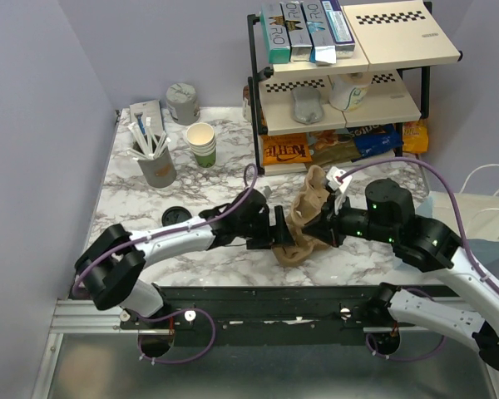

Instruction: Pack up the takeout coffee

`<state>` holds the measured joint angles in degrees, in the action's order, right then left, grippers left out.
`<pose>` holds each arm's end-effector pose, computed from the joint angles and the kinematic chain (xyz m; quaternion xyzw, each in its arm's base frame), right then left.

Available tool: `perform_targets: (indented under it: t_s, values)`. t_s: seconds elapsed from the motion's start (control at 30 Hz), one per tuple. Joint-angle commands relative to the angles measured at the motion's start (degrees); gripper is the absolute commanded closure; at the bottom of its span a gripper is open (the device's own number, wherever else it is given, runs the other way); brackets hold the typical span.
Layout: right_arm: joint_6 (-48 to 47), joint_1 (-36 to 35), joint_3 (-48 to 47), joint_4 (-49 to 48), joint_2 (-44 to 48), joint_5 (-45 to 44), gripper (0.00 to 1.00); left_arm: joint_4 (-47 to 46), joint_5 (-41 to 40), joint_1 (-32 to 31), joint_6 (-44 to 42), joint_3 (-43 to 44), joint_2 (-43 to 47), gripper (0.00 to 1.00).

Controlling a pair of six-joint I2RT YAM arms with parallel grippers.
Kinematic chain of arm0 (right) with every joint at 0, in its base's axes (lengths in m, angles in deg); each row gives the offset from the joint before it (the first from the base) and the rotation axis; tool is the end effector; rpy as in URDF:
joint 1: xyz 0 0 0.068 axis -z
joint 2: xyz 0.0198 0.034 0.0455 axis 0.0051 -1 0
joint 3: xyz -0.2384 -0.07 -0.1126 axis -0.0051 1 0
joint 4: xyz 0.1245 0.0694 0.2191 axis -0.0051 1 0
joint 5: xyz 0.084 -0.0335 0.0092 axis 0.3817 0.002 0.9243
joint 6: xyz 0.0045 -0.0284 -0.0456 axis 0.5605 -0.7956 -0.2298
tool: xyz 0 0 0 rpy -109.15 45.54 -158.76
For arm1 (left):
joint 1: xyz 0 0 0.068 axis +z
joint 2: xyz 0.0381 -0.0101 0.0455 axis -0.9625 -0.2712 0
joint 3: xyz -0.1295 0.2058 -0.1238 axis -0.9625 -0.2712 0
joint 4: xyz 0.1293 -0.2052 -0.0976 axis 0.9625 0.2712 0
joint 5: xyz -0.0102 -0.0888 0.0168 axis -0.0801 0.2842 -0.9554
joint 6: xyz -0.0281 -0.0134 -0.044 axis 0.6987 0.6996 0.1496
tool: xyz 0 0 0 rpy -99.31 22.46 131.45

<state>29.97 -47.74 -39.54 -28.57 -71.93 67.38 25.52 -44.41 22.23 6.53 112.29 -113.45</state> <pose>0.0997 0.1241 0.3757 -0.3680 0.7609 0.3305 0.4201 0.1822 -0.2485 0.1993 -0.0028 0.9134 -0.3888 0.1203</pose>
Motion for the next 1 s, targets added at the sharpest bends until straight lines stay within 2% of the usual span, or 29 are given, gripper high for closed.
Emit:
perform_targets:
  t_s: [0.0,0.1,0.13,0.23,0.27,0.3,0.37,0.47,0.63,0.7,0.87,0.9,0.93,0.97]
  values:
    - [-1.52,-0.31,-3.03,-0.78,-1.02,-0.60,0.99,6.10,-4.42,0.61,-2.53,0.26,9.08,0.05]
    - [-2.05,-0.31,-4.53,-2.01,-3.74,2.21,0.99,12.61,-10.92,3.24,-1.75,-0.87,17.42,0.01]
    - [-2.48,-0.31,-4.97,-2.36,-4.71,4.48,0.99,17.51,-12.07,4.73,-1.39,-2.01,19.81,0.01]
    - [-3.36,-0.40,-4.88,-5.87,-7.87,8.62,0.99,27.72,-16.81,12.37,0.54,-4.47,29.75,0.01]
    - [-4.41,-0.40,-4.88,-6.84,-8.75,9.77,0.99,30.62,-17.87,17.09,0.98,-4.74,32.12,0.01]
    - [-4.59,-0.66,-5.23,-8.42,-9.98,10.47,0.99,36.66,-21.10,19.31,1.76,-4.66,36.23,0.01]
    - [-4.77,-2.15,-5.58,-10.27,-14.19,10.75,0.99,41.61,-23.85,23.18,1.86,-3.35,39.69,0.01]
    - [-8.98,-7.06,-7.25,-12.03,-22.36,5.84,0.99,46.46,-26.58,26.98,0.46,-0.97,43.91,0.01]
    - [-5.48,-11.29,-12.42,-13.97,-37.39,-4.95,0.98,48.49,-26.76,27.77,-0.42,1.14,44.71,0.01]
    - [-2.41,-12.34,-13.93,-14.32,-42.91,-8.84,0.93,49.45,-27.20,27.95,-1.21,1.49,44.45,0.01]
    - [1.72,-15.69,-16.04,-14.67,-48.66,-12.37,0.77,49.73,-27.90,28.21,-3.50,2.90,43.92,0.01]
    - [1.91,-15.86,-16.04,-14.67,-49.10,-12.02,0.70,49.46,-27.81,28.21,-4.28,2.99,44.10,0.01]
    - [2.26,-16.39,-16.04,-14.76,-49.63,-11.93,0.59,49.03,-27.73,28.21,-4.55,2.90,44.10,0.01]
    - [2.78,-16.57,-16.04,-14.85,-49.63,-11.93,0.55,48.93,-27.81,28.21,-4.73,2.90,43.92,0.01]
